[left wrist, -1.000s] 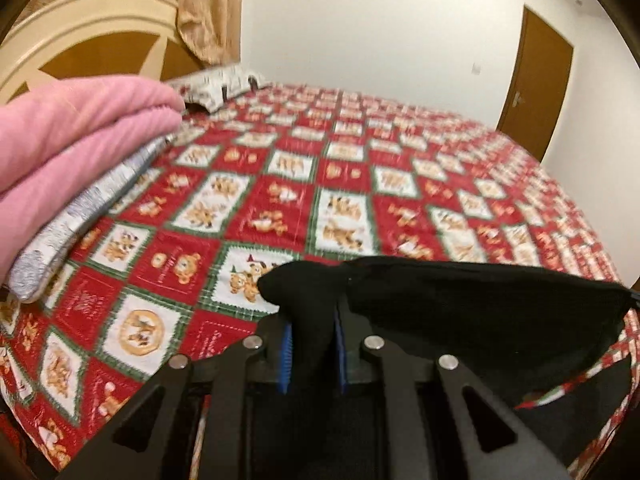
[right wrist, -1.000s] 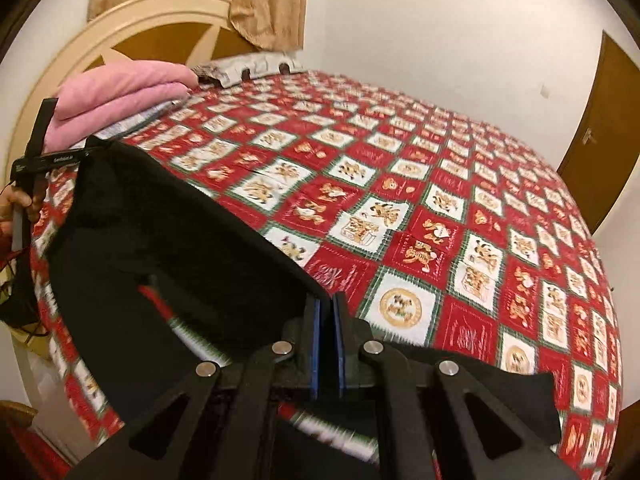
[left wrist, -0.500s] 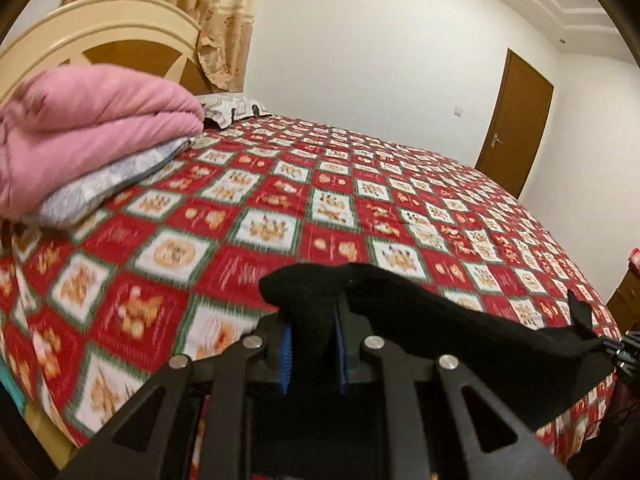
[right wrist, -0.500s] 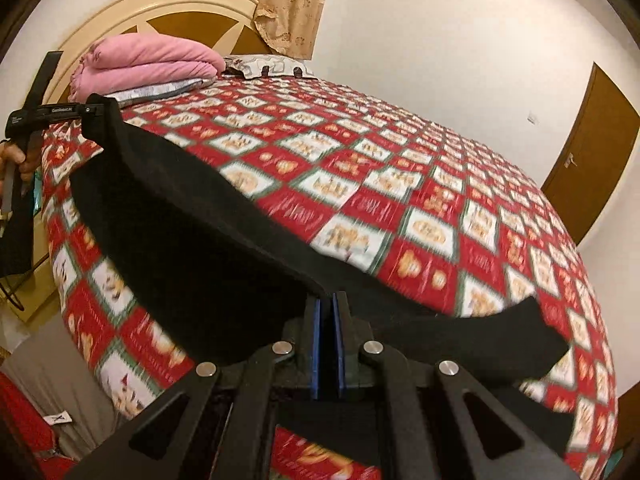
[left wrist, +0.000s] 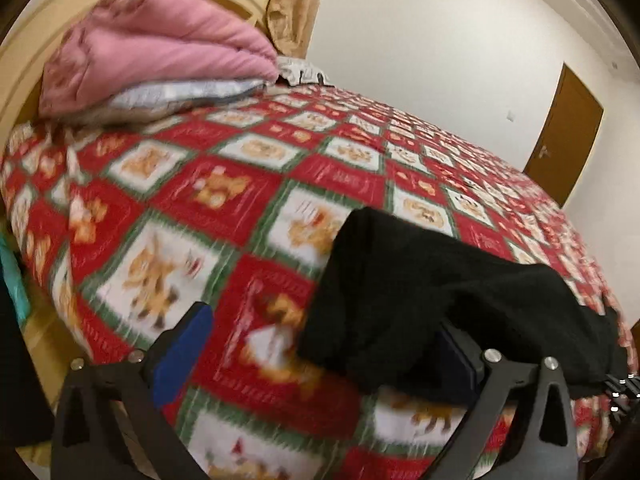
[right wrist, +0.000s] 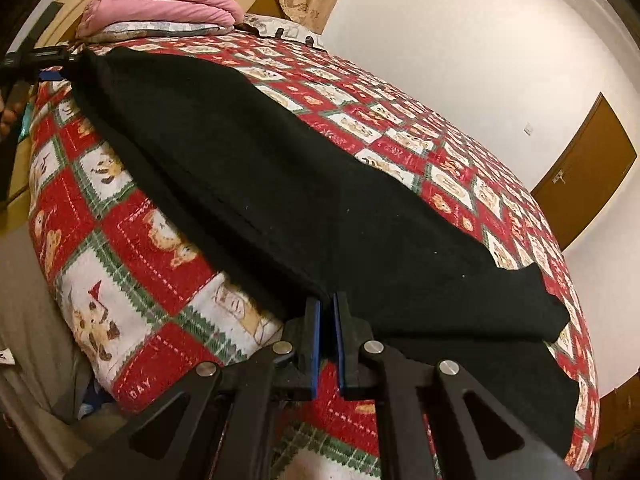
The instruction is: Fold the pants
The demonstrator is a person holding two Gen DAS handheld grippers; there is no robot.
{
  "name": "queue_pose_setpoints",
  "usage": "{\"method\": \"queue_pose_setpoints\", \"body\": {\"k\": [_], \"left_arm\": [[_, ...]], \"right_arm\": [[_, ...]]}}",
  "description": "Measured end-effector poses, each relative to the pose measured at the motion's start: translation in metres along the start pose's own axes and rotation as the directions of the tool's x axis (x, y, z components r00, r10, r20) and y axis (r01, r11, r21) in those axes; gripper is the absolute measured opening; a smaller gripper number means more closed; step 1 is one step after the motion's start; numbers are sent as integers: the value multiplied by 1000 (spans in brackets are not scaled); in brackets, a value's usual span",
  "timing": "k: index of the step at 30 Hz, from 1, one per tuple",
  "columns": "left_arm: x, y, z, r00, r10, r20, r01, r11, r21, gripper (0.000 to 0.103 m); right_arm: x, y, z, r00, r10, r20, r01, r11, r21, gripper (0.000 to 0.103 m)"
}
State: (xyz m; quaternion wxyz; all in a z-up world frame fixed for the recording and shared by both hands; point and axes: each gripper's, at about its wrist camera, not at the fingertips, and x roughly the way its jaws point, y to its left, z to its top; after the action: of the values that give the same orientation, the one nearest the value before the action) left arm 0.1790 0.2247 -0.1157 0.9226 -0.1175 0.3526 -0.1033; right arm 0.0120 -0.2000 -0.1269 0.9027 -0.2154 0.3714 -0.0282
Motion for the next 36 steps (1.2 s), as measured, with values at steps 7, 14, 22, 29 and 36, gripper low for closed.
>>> {"method": "queue_pose_setpoints", "body": {"k": [7, 14, 22, 29, 36], "left_arm": [[-33, 2, -17, 996, 29, -89, -20, 995, 99, 103], [-64, 14, -20, 988, -101, -114, 90, 991, -98, 101], [-44, -13, -29, 944, -321, -78, 264, 877, -402, 100], [-3, -5, -21, 934, -355, -32, 267, 756, -597, 94], [4, -5, -18, 945, -327, -22, 258, 783, -565, 27]], "right_arm": [[-22, -5, 8, 992, 123, -19, -122, 992, 34, 7], [-56, -7, 58, 961, 237, 141, -253, 960, 117, 8], [-46, 12, 81, 882, 376, 283, -460, 816, 350, 72], [-37, 23, 71, 880, 408, 244, -475, 783, 403, 72], [-33, 20, 74, 926, 306, 220, -369, 857, 360, 72]]}}
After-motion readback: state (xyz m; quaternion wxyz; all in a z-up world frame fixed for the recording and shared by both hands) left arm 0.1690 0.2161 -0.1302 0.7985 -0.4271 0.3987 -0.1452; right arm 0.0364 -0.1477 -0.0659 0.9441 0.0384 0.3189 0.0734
